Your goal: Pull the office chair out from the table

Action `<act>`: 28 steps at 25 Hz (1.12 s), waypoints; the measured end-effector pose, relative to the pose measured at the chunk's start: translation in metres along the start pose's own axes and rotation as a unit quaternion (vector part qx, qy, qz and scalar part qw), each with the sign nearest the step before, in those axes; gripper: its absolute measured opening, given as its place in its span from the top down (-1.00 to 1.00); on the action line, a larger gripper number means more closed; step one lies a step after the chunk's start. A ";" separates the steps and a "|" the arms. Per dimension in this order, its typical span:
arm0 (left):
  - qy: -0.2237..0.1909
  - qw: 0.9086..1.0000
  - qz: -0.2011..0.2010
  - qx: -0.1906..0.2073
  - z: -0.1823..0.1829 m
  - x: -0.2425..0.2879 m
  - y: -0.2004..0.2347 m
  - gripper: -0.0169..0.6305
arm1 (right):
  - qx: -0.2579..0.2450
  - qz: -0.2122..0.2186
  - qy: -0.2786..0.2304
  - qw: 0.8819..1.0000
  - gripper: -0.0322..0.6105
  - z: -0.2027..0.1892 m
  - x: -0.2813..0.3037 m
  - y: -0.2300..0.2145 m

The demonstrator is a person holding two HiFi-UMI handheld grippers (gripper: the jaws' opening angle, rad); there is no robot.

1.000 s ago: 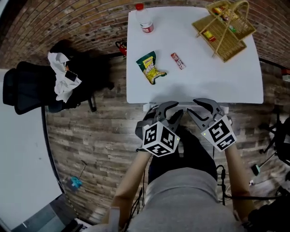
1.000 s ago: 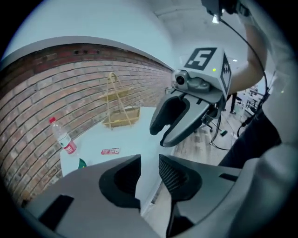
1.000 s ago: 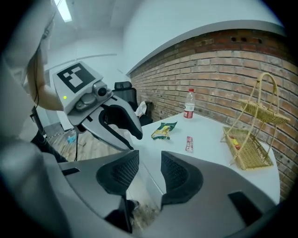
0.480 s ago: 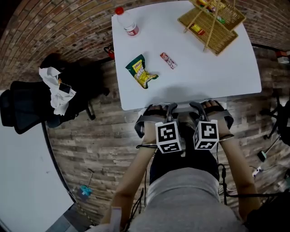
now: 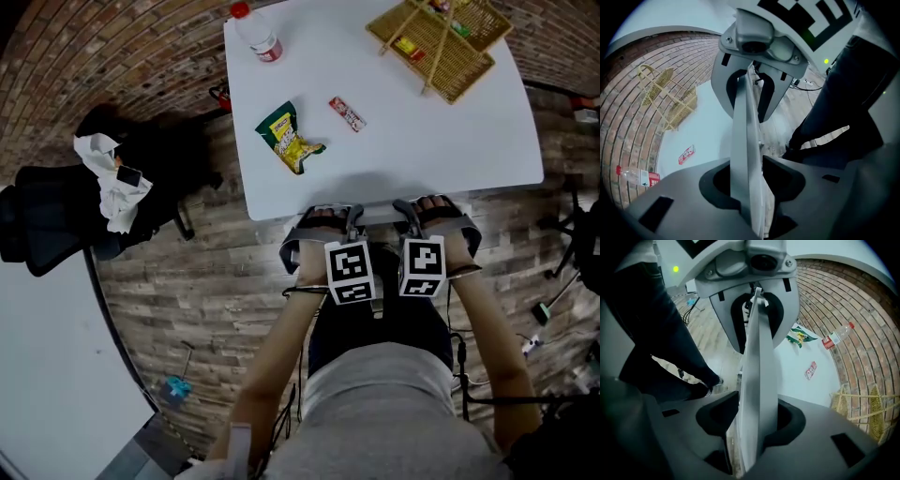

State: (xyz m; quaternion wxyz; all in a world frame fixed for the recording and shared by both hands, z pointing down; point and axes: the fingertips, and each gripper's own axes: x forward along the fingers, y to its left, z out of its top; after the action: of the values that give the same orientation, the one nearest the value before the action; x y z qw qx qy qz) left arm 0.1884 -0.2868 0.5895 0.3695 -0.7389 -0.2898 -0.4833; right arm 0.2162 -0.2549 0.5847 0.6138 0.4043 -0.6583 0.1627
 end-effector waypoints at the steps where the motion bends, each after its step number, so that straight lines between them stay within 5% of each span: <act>1: -0.002 1.000 0.003 -0.002 0.000 0.000 0.001 0.48 | -0.004 -0.001 0.000 1.000 0.37 0.000 0.001 0.000; 3: -0.005 1.000 0.013 -0.013 0.001 0.000 0.004 0.54 | -0.009 -0.010 0.000 1.000 0.51 0.000 0.003 -0.002; 13: -0.007 0.999 0.003 -0.047 0.000 -0.001 0.005 0.66 | 0.008 -0.007 0.010 1.000 0.58 -0.007 0.006 -0.002; 28: 0.010 0.999 -0.029 -0.028 0.003 -0.017 -0.057 0.68 | 0.044 0.018 0.001 0.999 0.61 0.004 -0.011 0.061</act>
State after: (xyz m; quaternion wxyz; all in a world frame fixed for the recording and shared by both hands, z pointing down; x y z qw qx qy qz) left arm 0.1392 -0.2540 0.5882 0.3371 -0.7353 -0.2937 -0.5093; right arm 0.1684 -0.2162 0.5911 0.5930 0.4189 -0.6569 0.2032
